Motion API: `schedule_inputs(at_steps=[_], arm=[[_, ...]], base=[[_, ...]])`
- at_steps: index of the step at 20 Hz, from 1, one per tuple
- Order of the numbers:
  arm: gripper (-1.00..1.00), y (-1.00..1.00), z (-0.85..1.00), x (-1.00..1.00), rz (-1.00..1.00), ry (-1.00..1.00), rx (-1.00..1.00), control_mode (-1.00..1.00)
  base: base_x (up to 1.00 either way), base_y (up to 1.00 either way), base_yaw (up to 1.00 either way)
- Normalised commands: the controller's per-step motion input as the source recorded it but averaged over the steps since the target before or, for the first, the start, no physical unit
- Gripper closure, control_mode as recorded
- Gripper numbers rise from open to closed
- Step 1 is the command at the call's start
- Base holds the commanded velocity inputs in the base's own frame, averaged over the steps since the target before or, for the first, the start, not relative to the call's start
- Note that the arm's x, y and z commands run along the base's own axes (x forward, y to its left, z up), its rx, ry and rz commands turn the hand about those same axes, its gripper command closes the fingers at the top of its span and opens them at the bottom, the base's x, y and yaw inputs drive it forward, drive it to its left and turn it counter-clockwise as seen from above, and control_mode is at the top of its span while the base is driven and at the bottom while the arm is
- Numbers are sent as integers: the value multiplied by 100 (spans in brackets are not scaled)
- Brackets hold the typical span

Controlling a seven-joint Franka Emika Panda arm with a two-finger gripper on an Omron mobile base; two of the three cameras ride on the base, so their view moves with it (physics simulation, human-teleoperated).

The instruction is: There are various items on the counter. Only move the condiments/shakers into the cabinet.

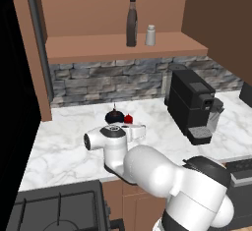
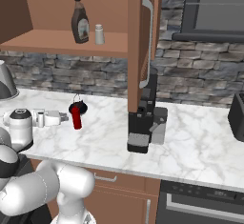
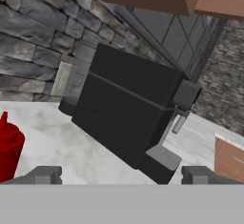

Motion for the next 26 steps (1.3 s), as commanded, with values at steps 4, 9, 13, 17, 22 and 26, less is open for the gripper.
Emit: schedule_inputs(at_steps=[4, 9, 13, 17, 22, 26], arm=[[-100, 2, 0, 0, 0, 0, 0, -100], [-100, 10, 0, 0, 0, 0, -1, -100], [-100, 26, 0, -8, 3, -2, -7, -100], [-100, 12, -1, -1, 2, -1, -2, -100], [-100, 0, -2, 0, 0, 0, 0, -100], [-100, 0, -5, 0, 0, 0, 0, -100]], base=[[0, 0, 0], [0, 0, 0], [0, 0, 0], [0, 0, 0], [0, 0, 0], [0, 0, 0]])
